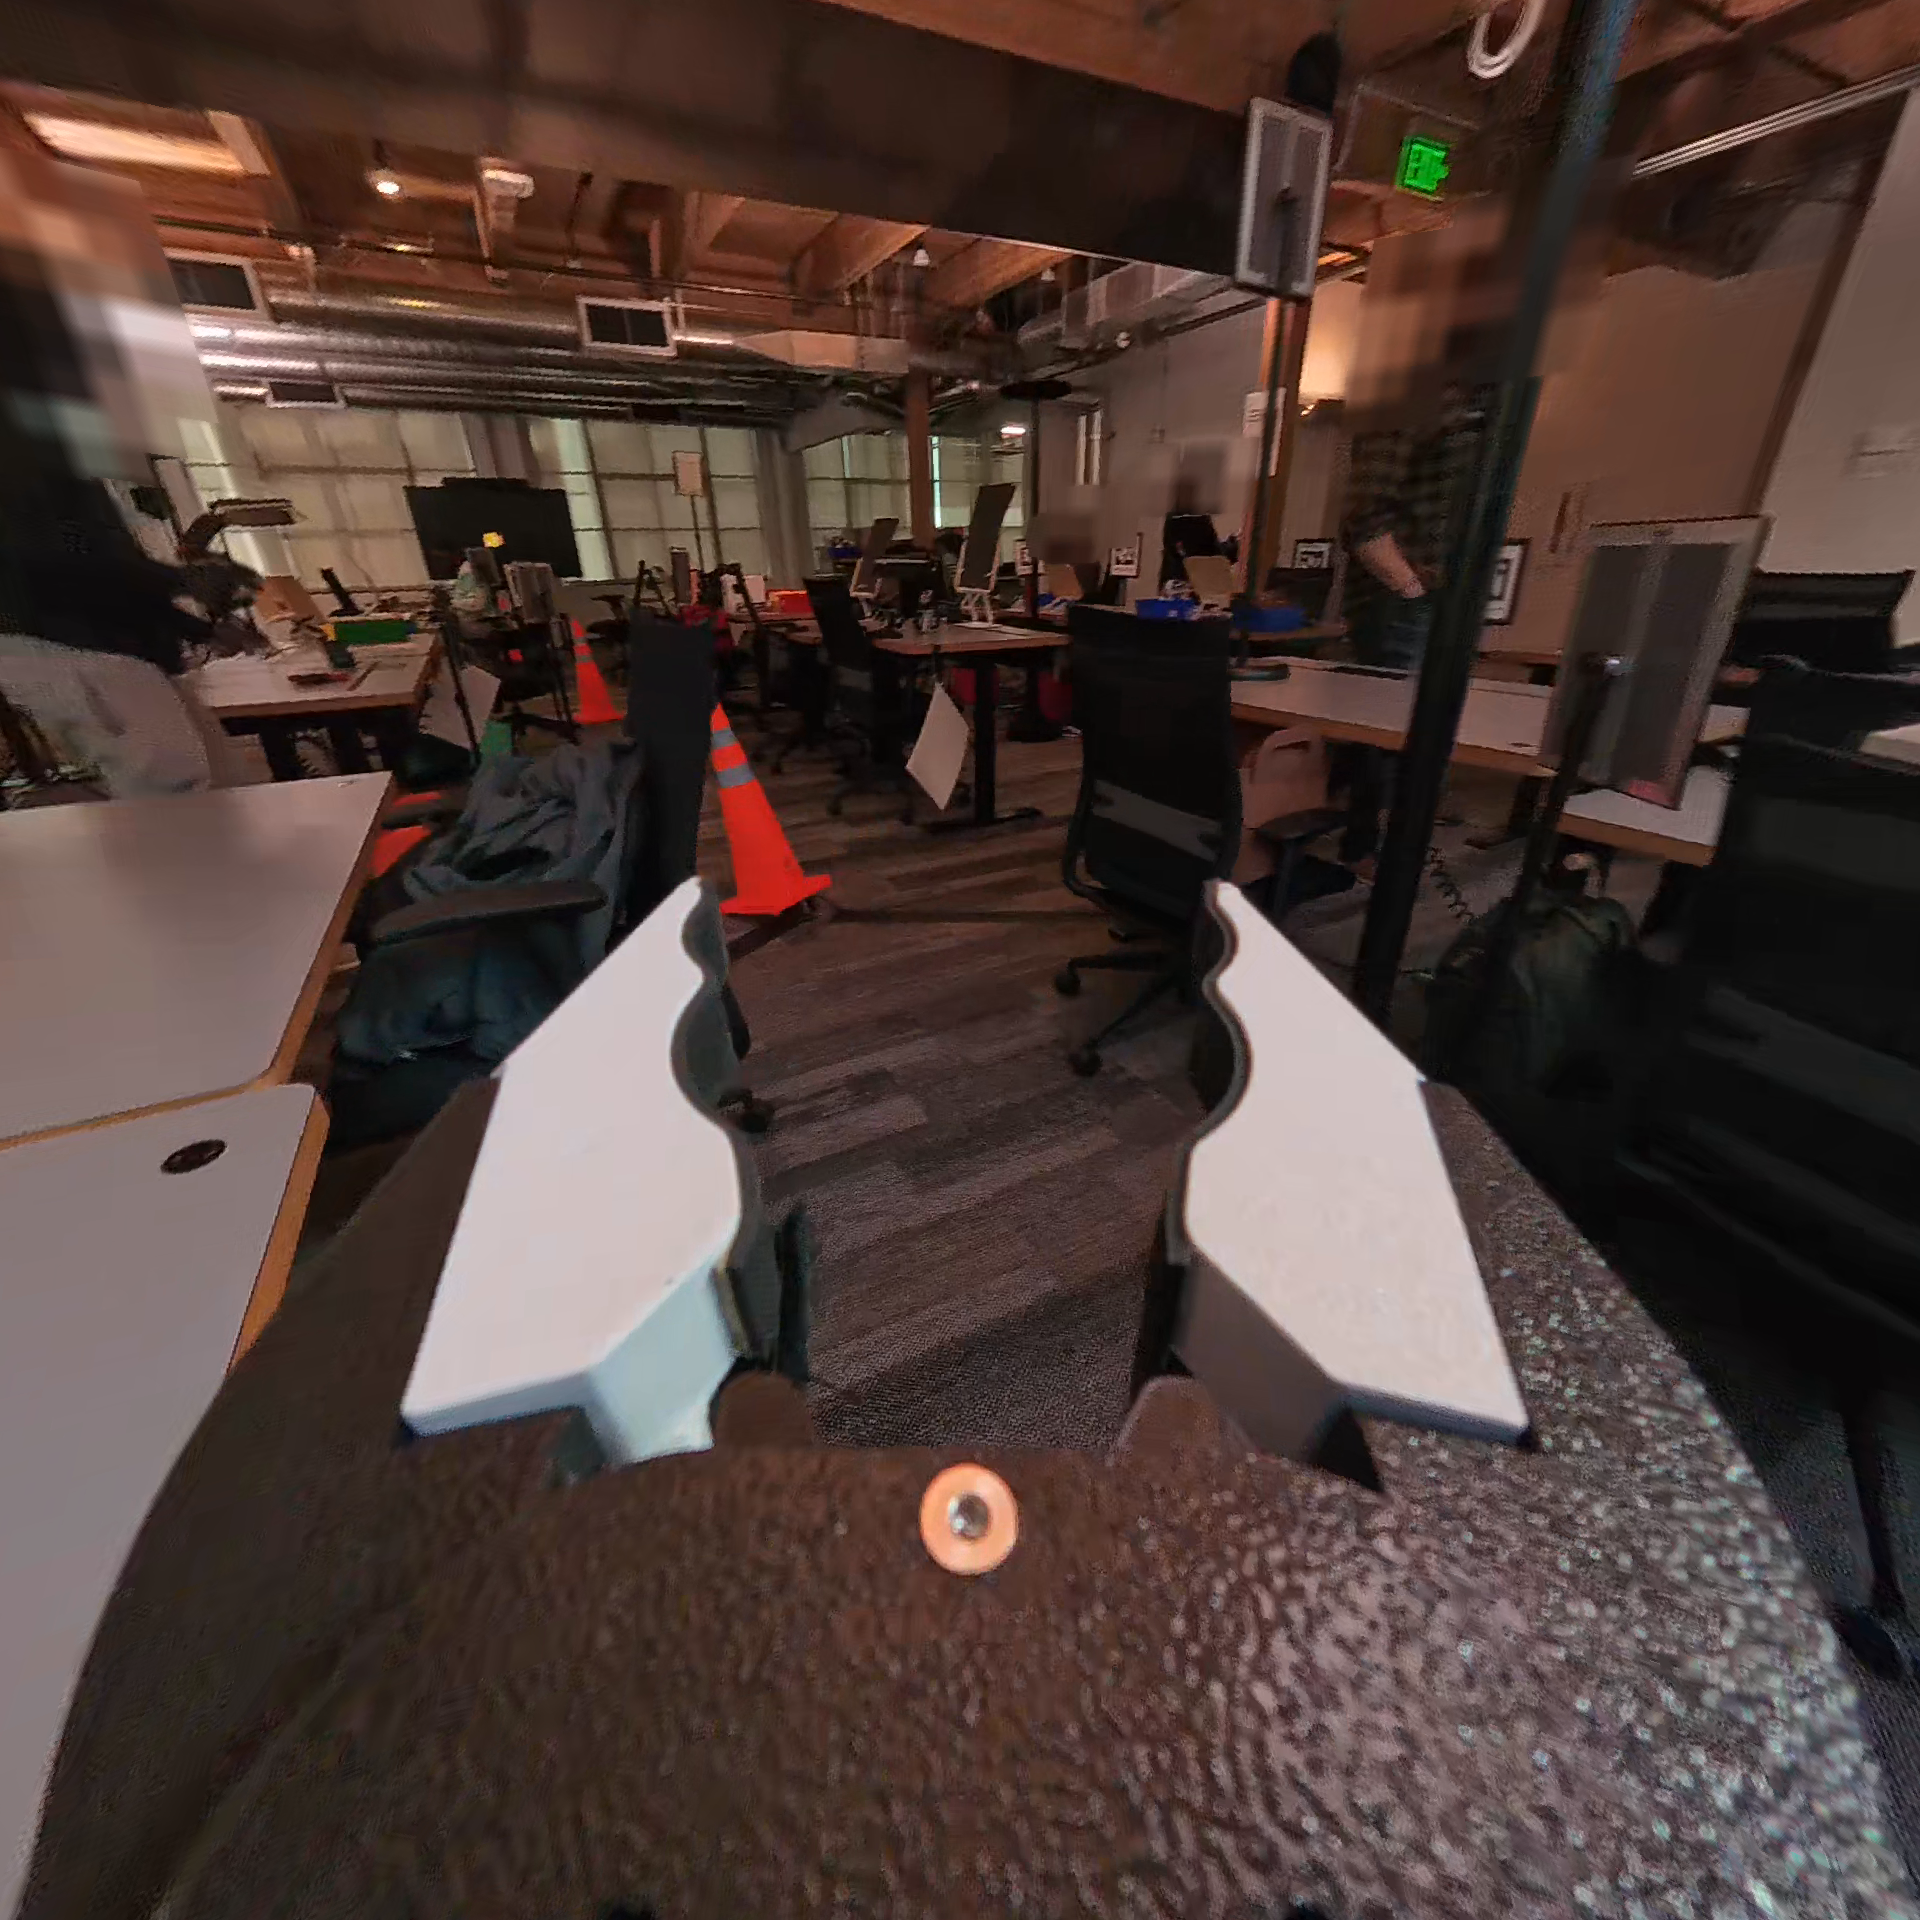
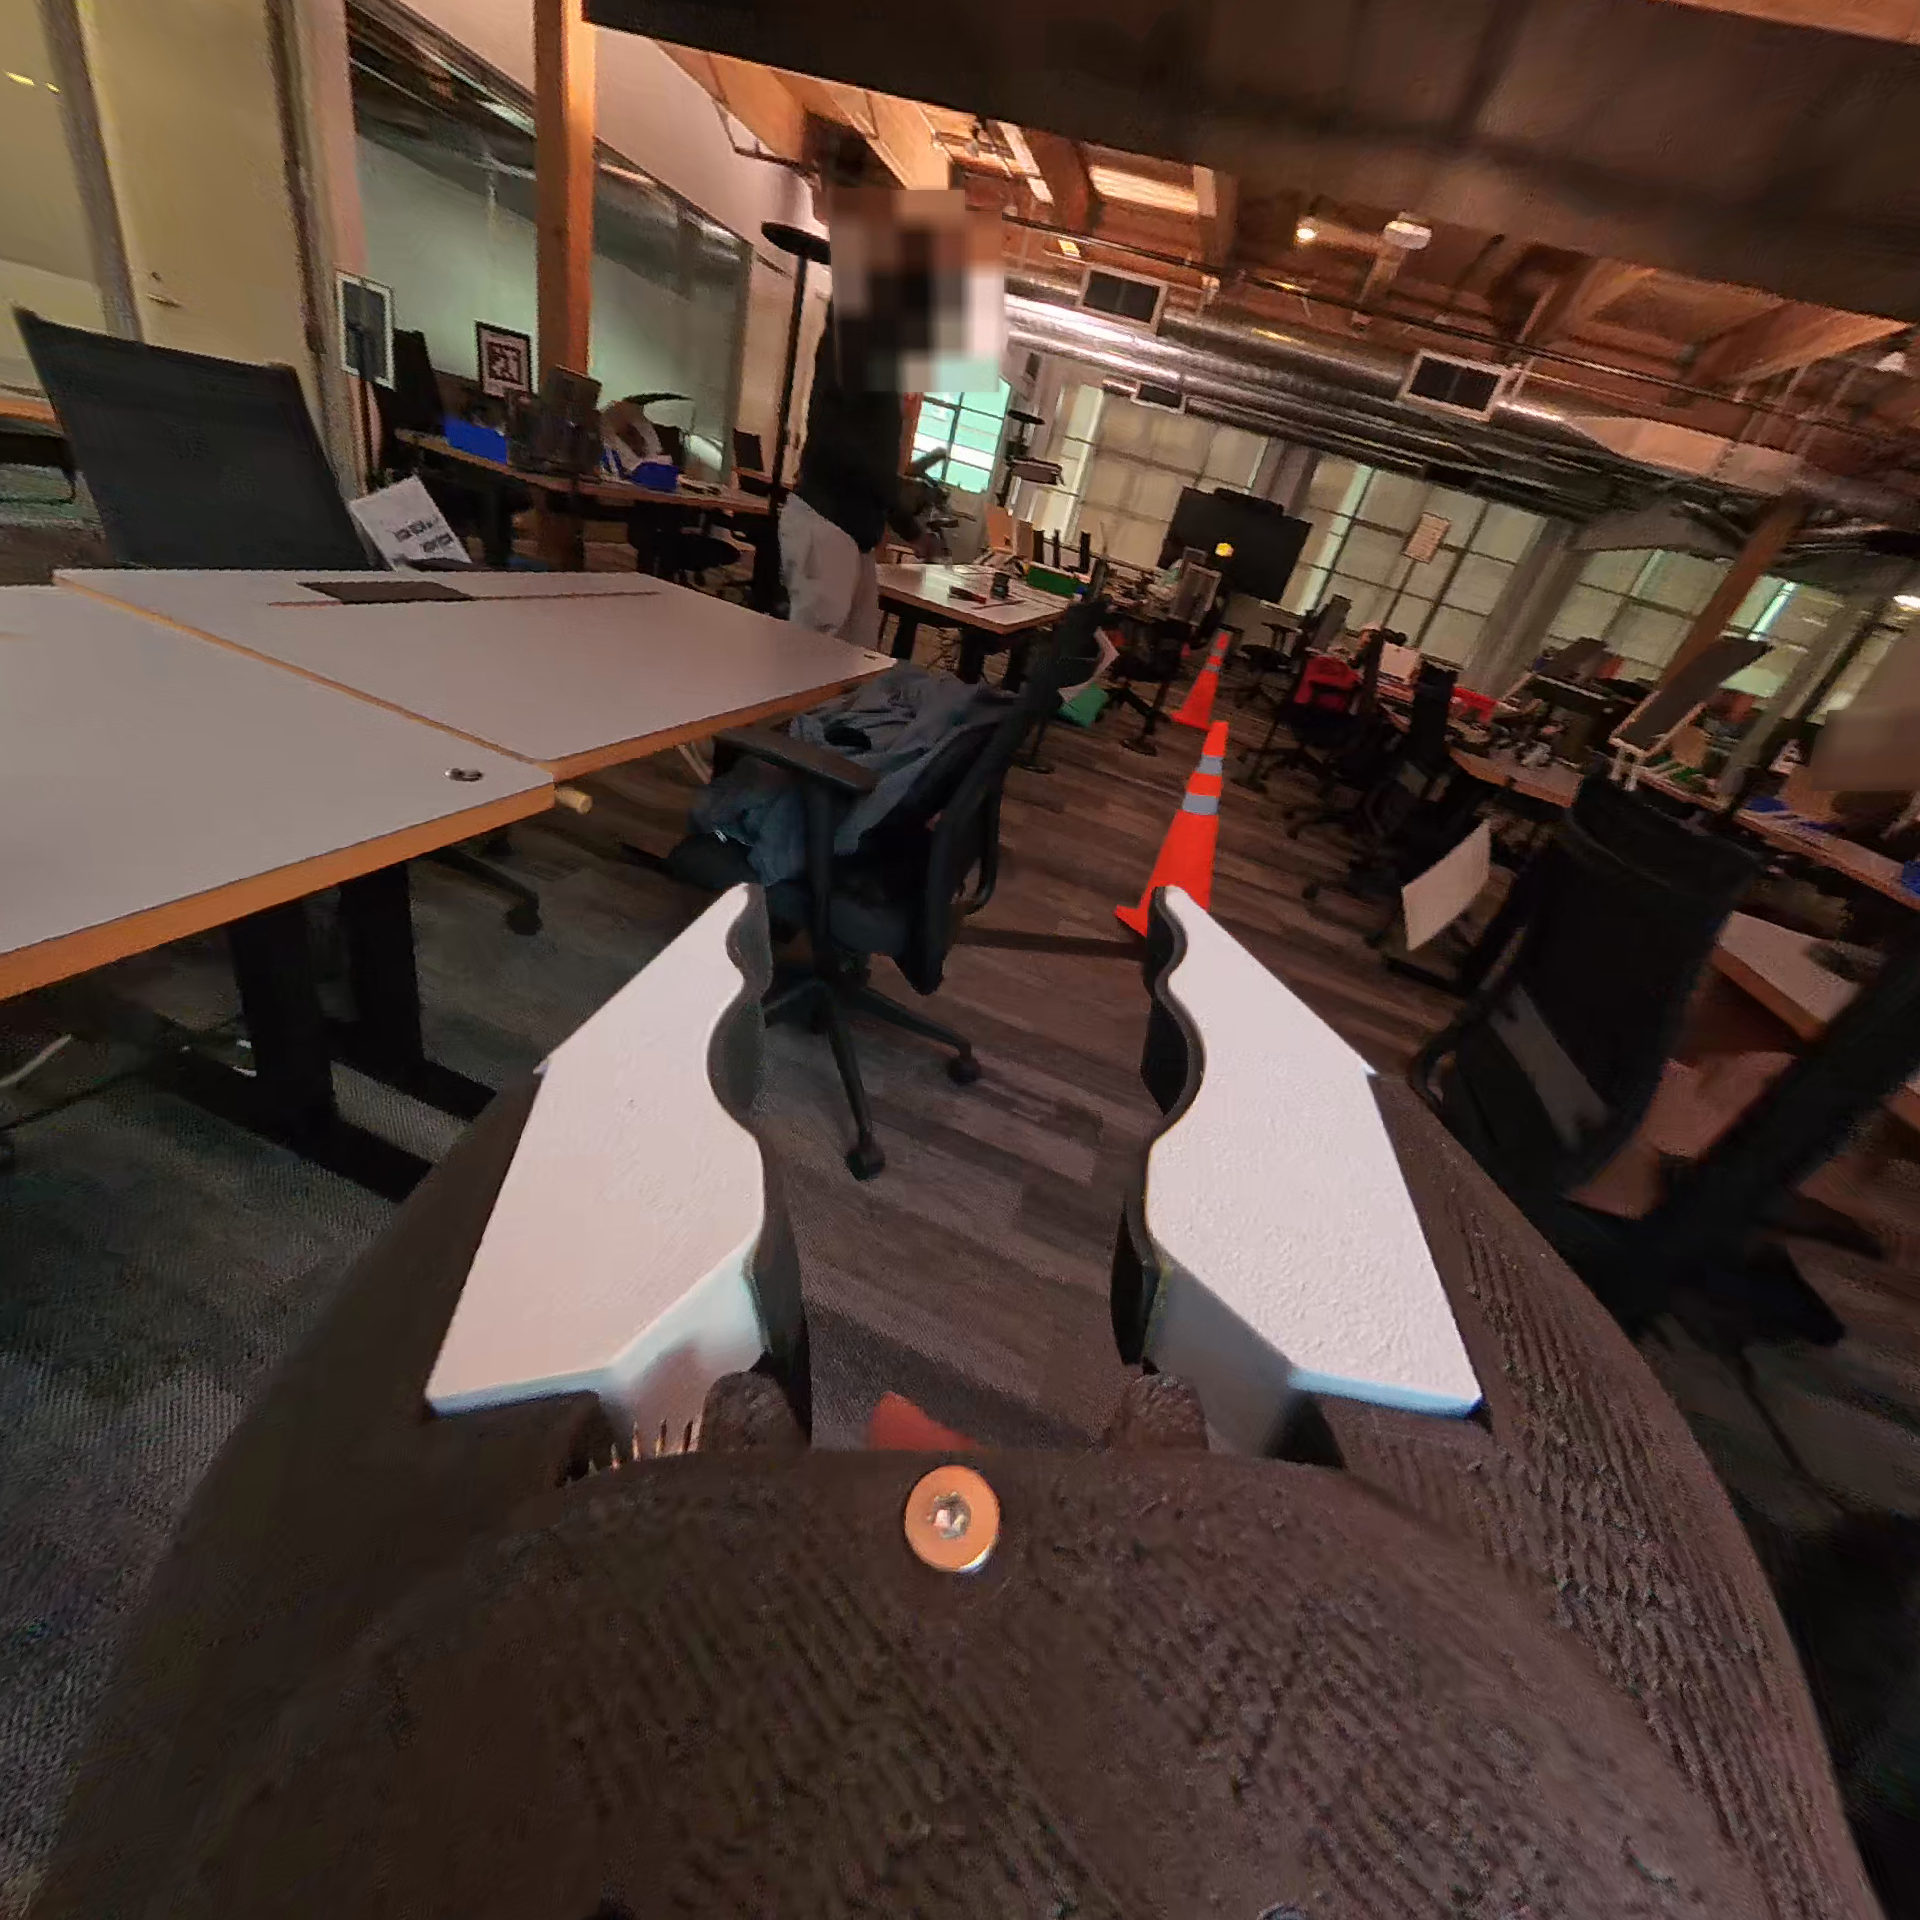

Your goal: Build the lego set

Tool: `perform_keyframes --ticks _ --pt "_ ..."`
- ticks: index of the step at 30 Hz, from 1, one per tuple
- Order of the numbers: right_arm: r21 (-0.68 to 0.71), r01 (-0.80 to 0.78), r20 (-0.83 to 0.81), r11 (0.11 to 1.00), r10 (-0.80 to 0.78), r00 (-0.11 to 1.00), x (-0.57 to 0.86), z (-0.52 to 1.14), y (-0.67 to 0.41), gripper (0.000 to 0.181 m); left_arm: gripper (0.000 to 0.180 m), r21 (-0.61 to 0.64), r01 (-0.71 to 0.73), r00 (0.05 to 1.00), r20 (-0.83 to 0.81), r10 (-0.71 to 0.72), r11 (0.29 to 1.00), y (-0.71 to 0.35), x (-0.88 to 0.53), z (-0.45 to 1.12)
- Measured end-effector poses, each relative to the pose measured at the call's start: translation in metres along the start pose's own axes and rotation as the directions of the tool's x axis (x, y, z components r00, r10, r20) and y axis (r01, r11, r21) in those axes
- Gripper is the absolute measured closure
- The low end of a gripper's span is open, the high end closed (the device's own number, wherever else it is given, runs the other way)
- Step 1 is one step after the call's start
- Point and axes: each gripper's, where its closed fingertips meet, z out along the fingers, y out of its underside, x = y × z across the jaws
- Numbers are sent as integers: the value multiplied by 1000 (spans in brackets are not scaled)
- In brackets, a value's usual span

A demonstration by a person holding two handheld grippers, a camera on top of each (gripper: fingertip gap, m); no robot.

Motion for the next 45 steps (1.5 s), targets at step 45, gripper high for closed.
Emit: perform_keyframes --ticks 45 --pt "-31 2 -24 1000 -3 1000 853 1243 285 107 108 -55 -41 921 -389 16 998 182 -195 1571"
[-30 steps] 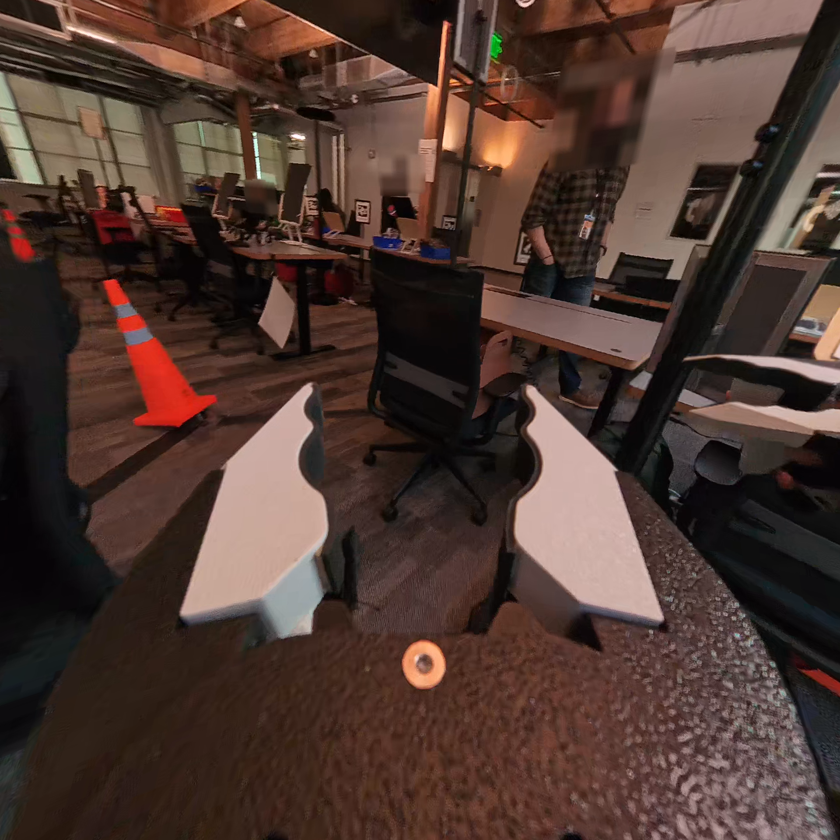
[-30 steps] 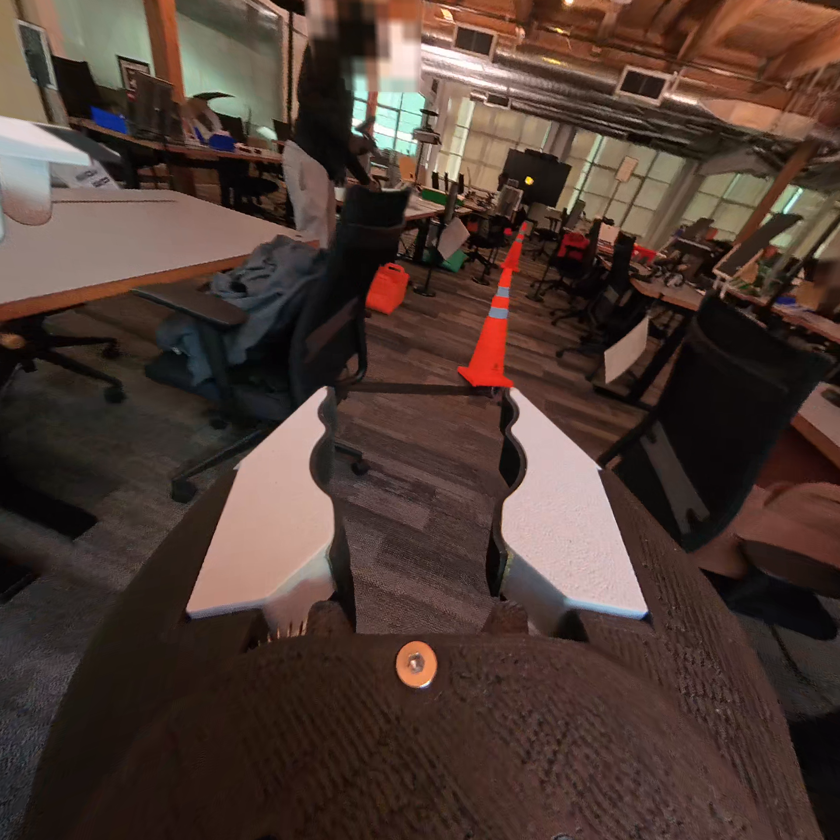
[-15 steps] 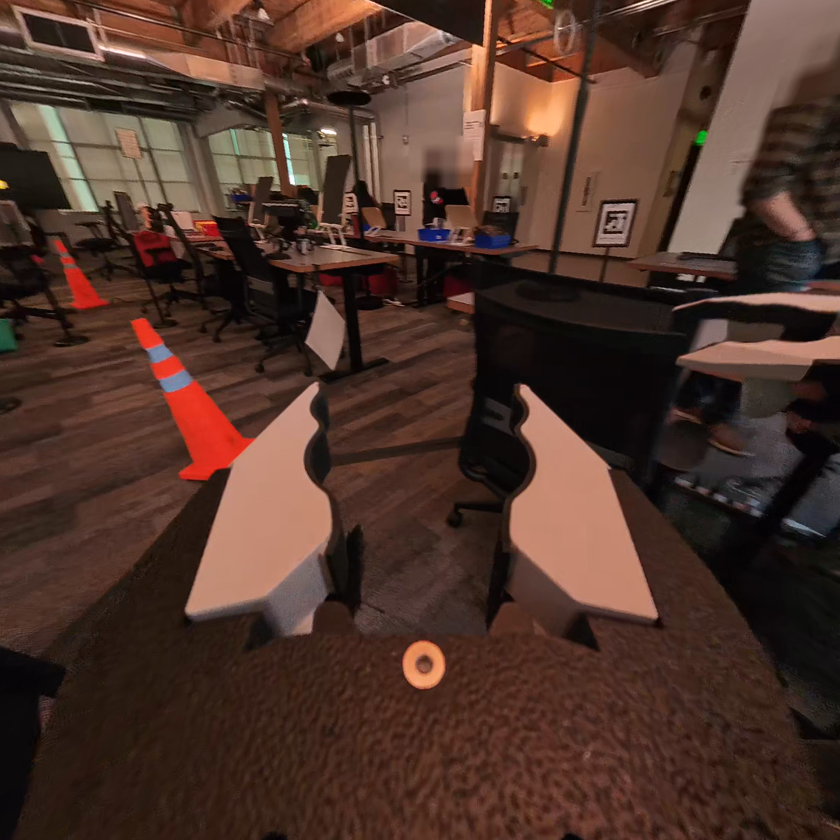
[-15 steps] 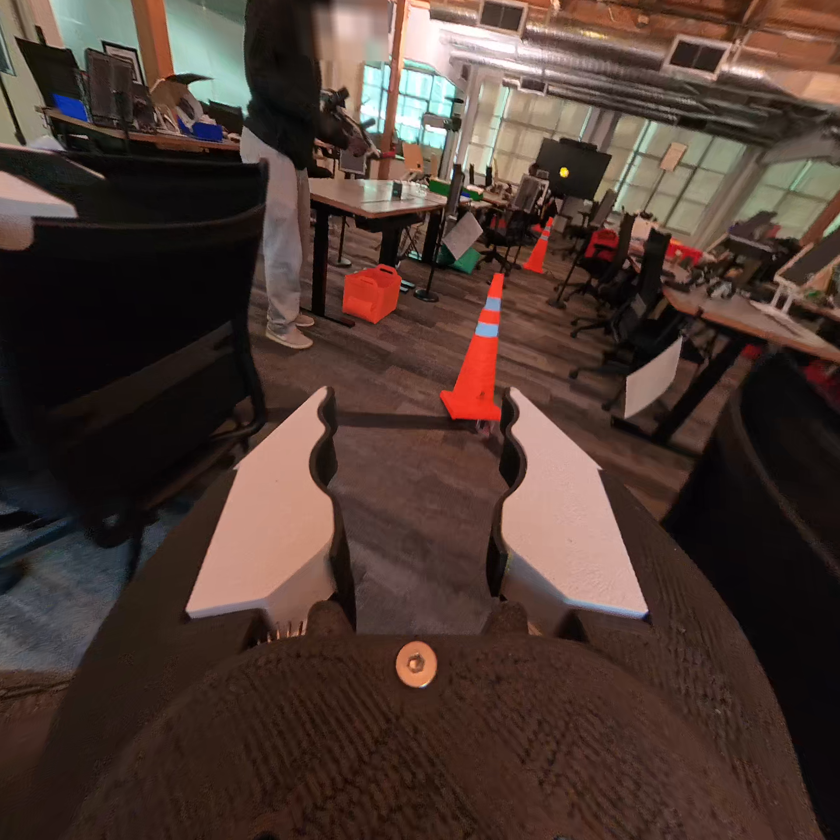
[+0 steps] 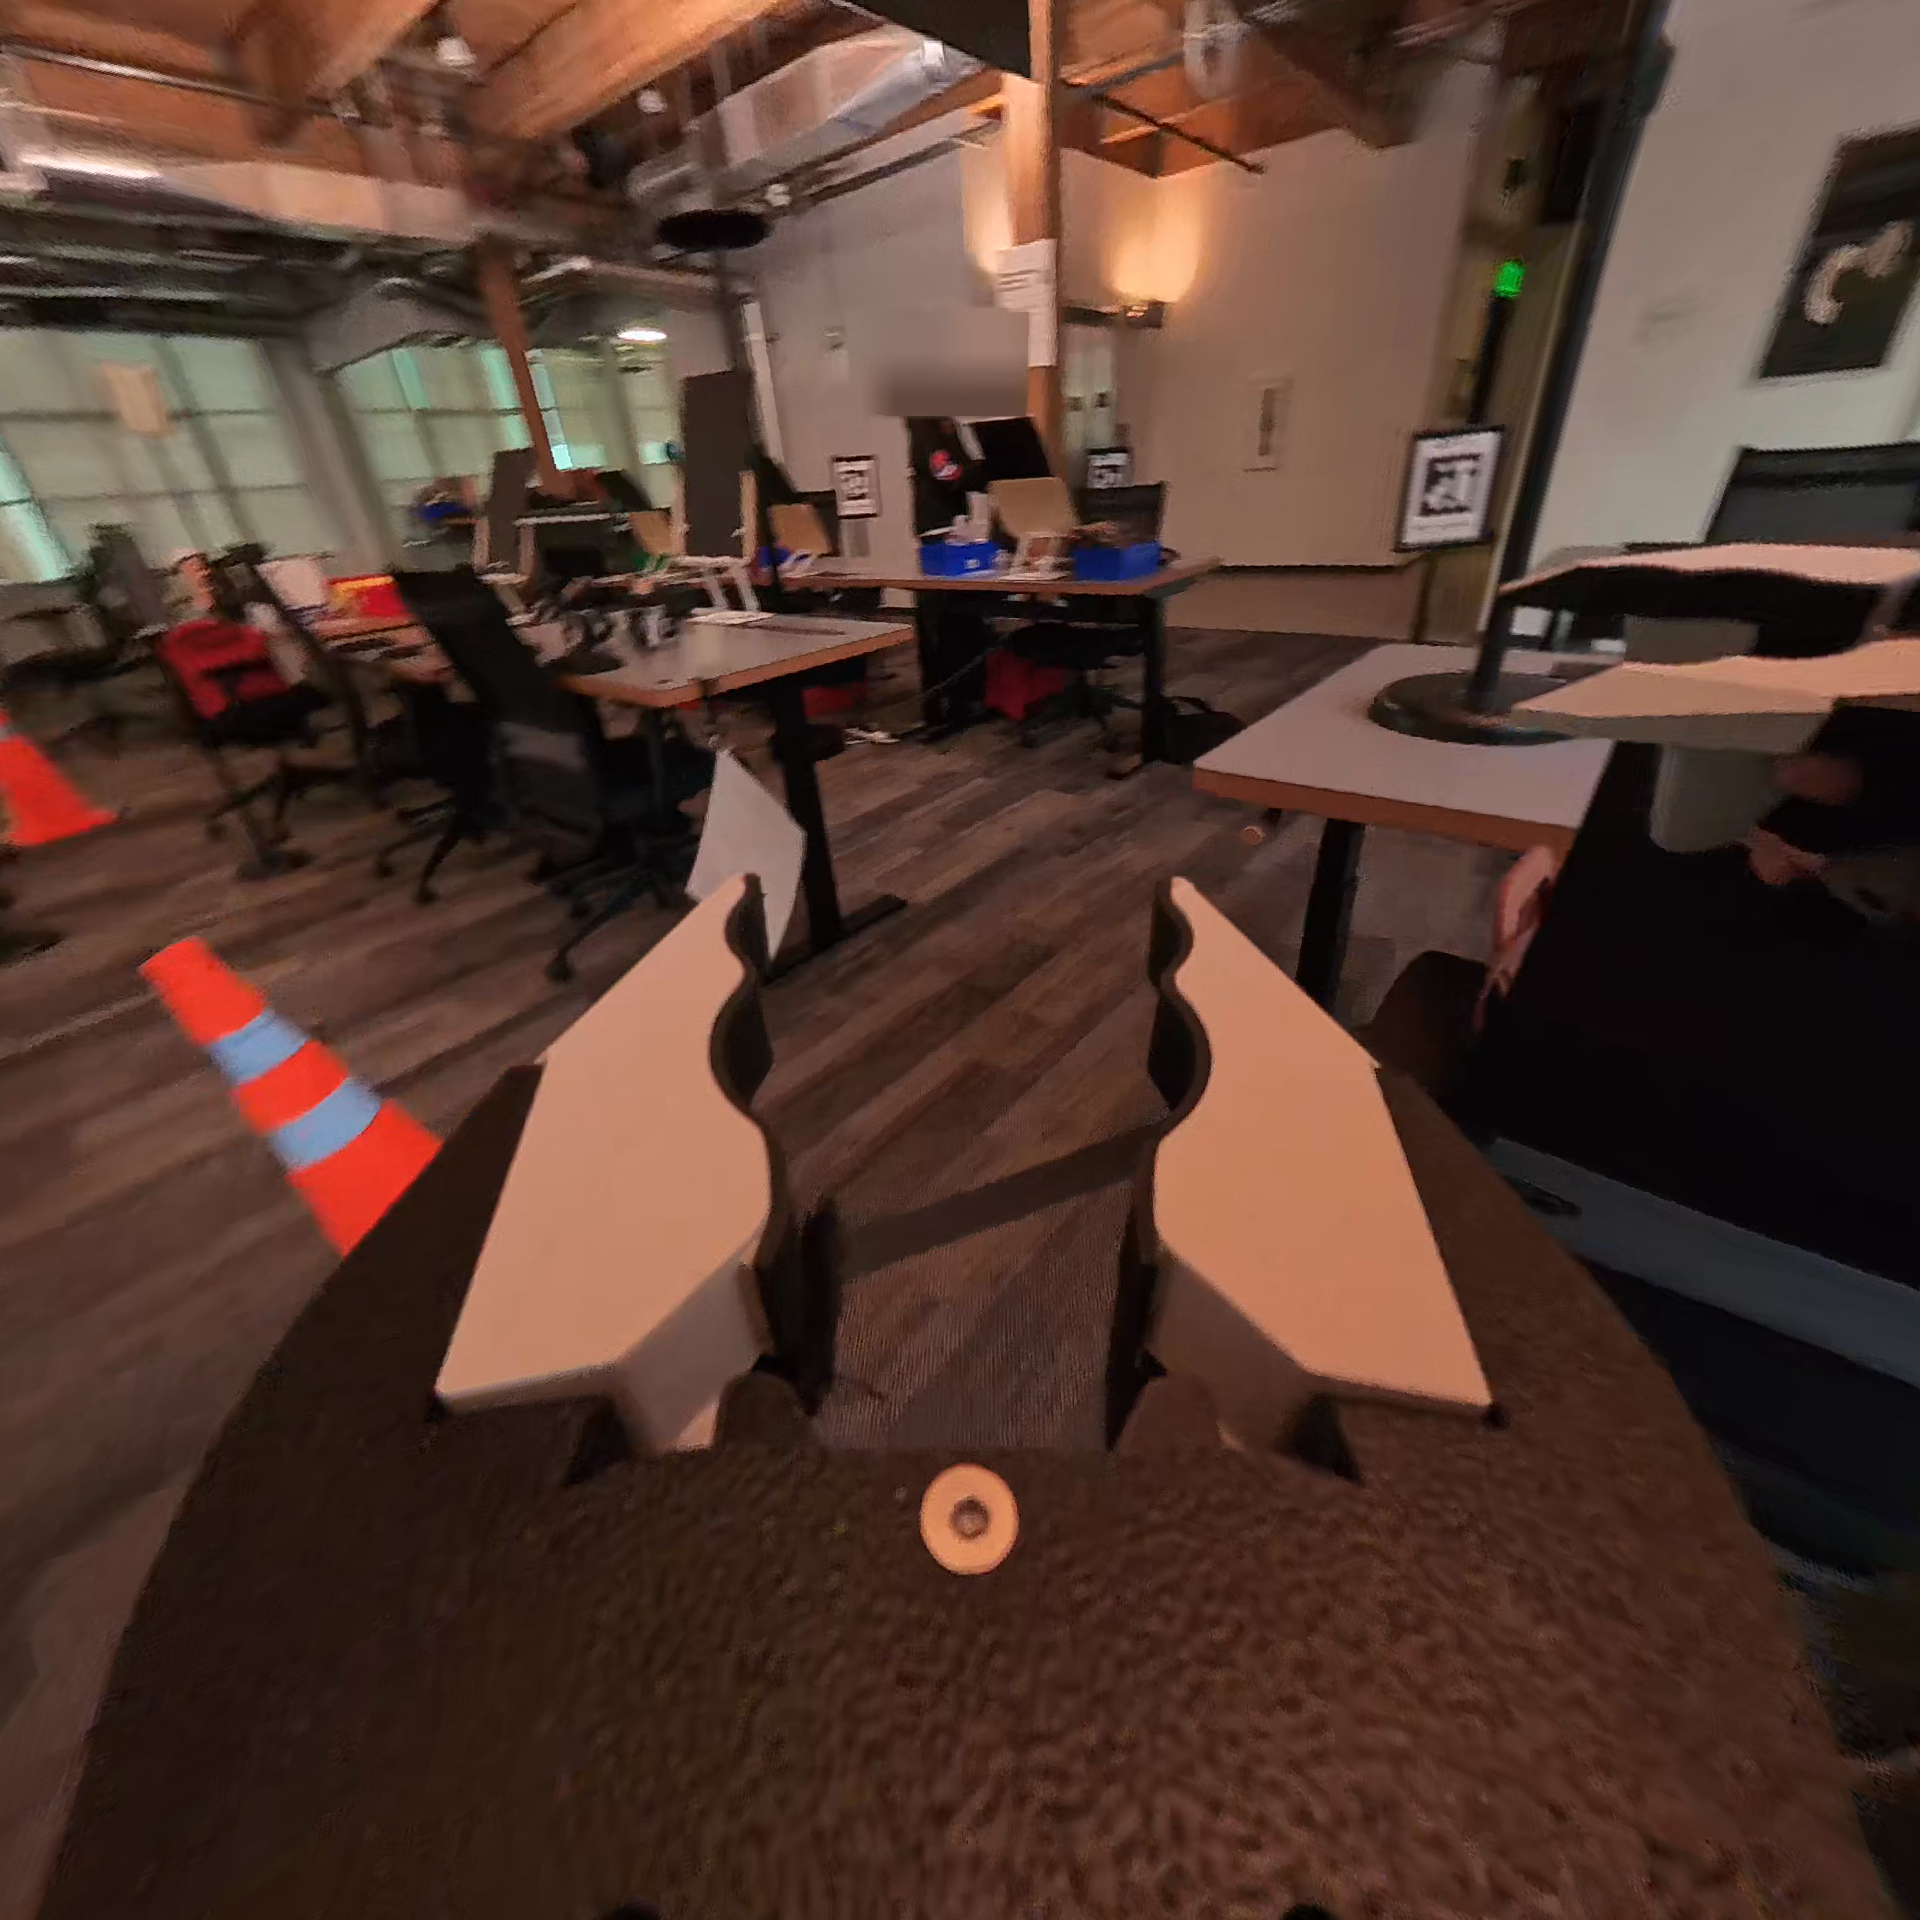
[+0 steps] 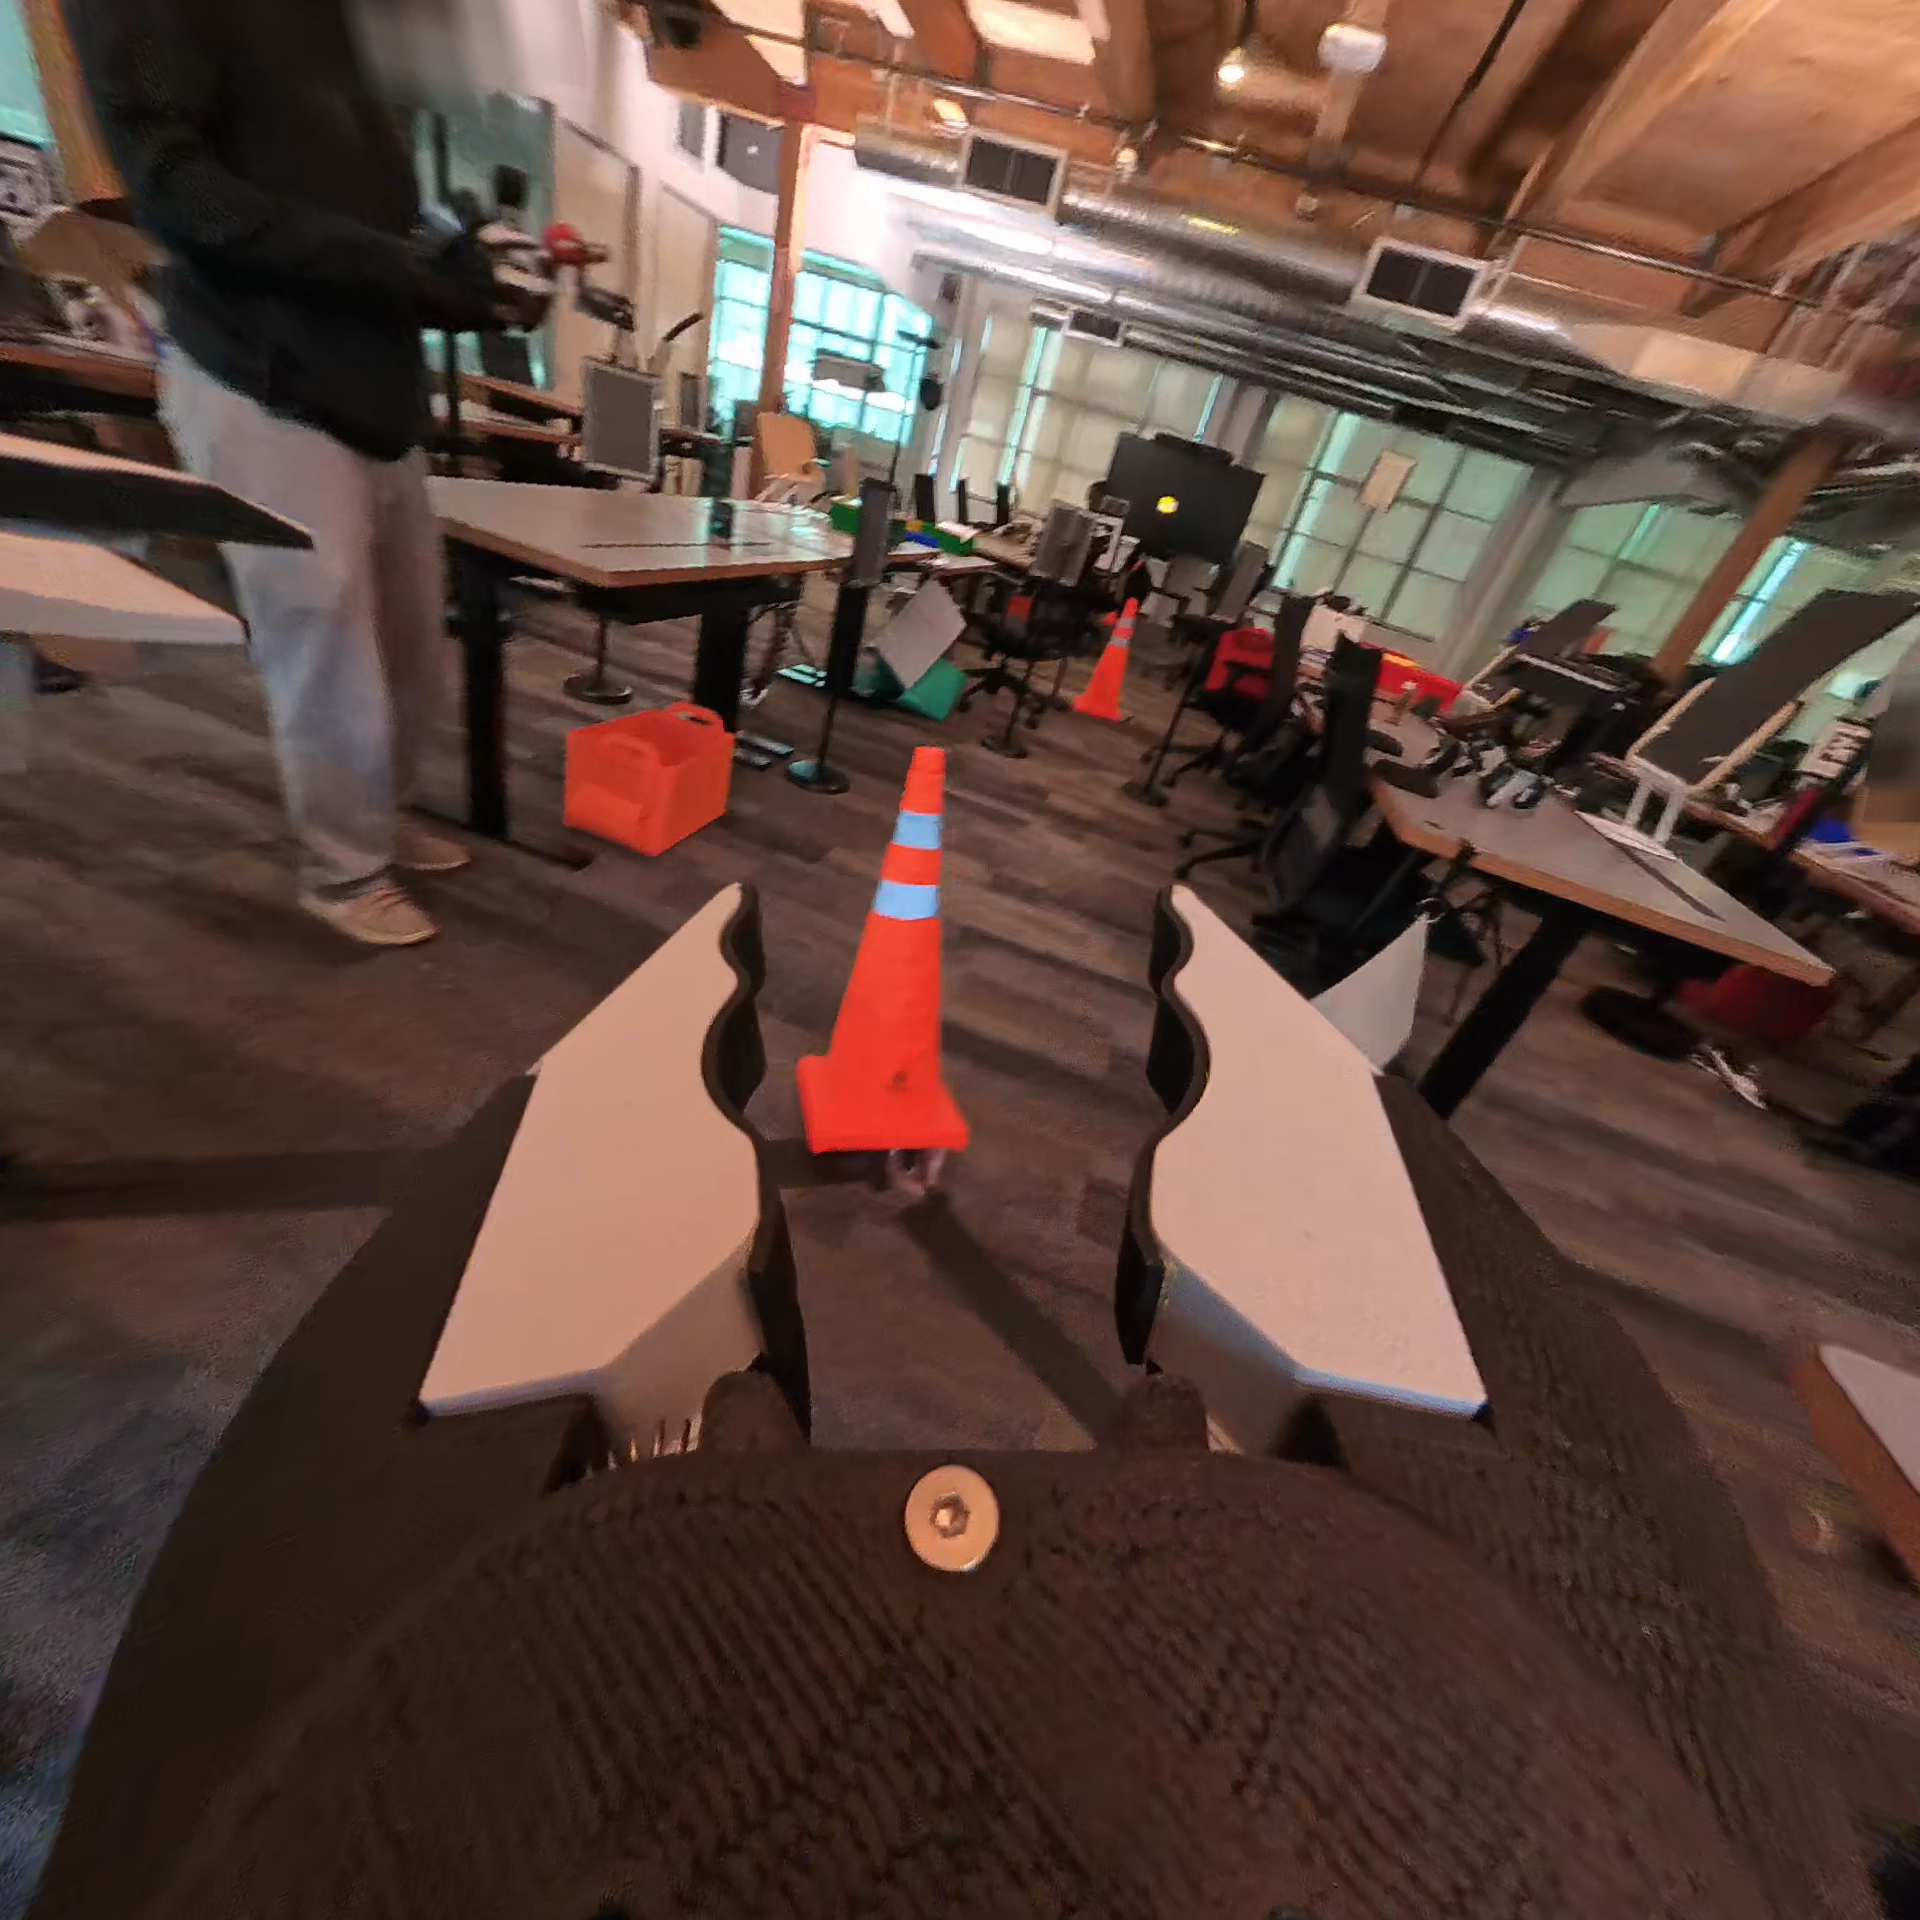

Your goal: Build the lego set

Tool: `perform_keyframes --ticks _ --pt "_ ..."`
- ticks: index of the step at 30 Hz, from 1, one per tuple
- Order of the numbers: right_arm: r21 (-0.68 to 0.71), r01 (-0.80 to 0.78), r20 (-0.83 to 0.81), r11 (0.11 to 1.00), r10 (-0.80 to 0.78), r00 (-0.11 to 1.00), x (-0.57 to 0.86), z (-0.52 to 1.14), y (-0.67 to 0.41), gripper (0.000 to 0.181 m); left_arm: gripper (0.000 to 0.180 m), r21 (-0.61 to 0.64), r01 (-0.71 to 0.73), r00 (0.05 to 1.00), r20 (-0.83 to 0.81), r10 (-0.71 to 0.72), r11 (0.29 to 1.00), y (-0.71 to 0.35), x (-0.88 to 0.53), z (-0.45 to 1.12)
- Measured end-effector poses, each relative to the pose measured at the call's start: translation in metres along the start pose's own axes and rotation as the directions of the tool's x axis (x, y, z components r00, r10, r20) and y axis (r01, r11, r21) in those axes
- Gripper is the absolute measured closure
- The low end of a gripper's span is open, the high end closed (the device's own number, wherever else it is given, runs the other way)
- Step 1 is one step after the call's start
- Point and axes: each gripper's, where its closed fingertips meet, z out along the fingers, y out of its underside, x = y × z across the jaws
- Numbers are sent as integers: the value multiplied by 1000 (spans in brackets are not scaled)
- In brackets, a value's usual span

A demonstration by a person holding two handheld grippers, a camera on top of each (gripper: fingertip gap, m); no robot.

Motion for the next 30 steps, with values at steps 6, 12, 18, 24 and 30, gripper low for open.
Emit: perform_keyframes --ticks 6,12,18,24,30 --pt "34 5 -157 999 0 988 140 129 34 98 107 133 -31 992 -114 46 991 -14 -65 218" --pt "120 -34 -311 992 70 948 306 272 62 98 106 193 -75 995 84 60 978 -11 -195 402" --pt "150 -16 -353 989 69 933 447 454 81 99 106 196 -255 907 387 164 947 -25 -356 514" --pt "225 20 -323 974 56 945 534 672 116 99 103 149 -282 722 684 108 948 25 -552 574" --pt "205 61 -235 977 -11 972 610 890 123 100 100 146 -253 685 725 71 957 29 -721 728"
